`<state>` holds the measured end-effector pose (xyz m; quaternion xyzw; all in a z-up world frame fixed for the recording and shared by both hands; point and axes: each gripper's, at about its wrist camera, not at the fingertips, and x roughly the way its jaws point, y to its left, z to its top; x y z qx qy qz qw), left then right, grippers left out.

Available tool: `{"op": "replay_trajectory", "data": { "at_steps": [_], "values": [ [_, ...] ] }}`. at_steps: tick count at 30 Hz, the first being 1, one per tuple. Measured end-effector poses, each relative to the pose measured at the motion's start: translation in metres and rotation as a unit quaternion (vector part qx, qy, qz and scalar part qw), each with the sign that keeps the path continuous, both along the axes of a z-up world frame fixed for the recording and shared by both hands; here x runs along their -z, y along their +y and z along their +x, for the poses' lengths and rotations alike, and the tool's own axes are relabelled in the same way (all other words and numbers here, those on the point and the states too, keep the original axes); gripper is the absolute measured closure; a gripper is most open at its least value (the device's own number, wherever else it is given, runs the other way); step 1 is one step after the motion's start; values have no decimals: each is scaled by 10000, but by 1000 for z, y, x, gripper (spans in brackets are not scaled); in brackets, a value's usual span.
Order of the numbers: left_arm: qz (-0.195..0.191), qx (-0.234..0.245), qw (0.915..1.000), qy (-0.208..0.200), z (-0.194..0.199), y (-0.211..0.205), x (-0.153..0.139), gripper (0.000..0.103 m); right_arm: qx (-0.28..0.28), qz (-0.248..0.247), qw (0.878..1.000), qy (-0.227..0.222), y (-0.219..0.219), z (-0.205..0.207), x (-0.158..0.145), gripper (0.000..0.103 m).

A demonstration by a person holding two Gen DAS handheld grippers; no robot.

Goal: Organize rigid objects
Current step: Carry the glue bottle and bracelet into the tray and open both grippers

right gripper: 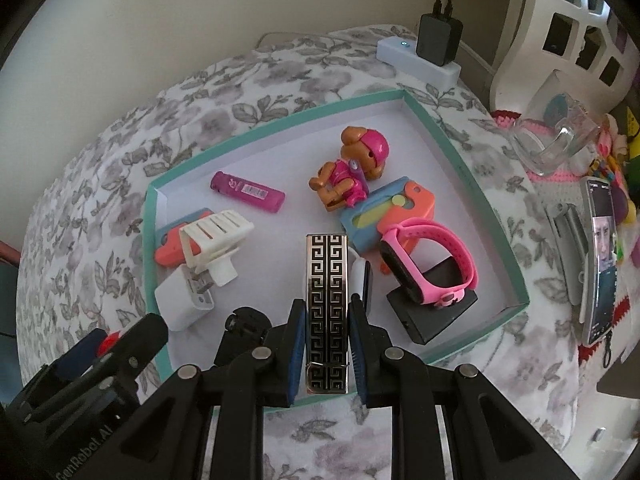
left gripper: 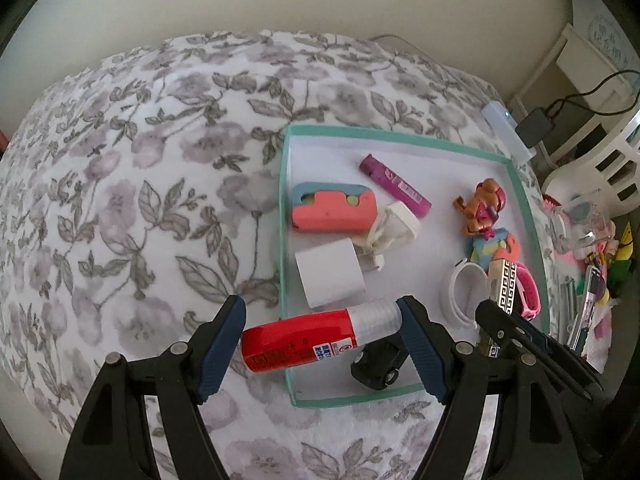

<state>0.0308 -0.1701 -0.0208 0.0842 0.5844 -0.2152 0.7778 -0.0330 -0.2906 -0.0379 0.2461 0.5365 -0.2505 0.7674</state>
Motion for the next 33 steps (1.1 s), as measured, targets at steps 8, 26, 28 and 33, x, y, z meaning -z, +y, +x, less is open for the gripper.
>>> {"op": "replay_trajectory", "data": {
  "at_steps": [8,26,28,33],
  "values": [
    [-25,-22,9996,283,2,0,11,24,-20,25,9999,157,0,0,8,81],
    [164,-96,9995,243,6,2,15,24,-71,82,9995,302,1,3,15,79],
    [201,-144,9995,181,7,4,13,24,-83,80,9994,322,2,4,16,79],
    [380,-343,9987,30,13,11,12,23,-90,90,9993,364,1,4,17,76]
  ]
}}
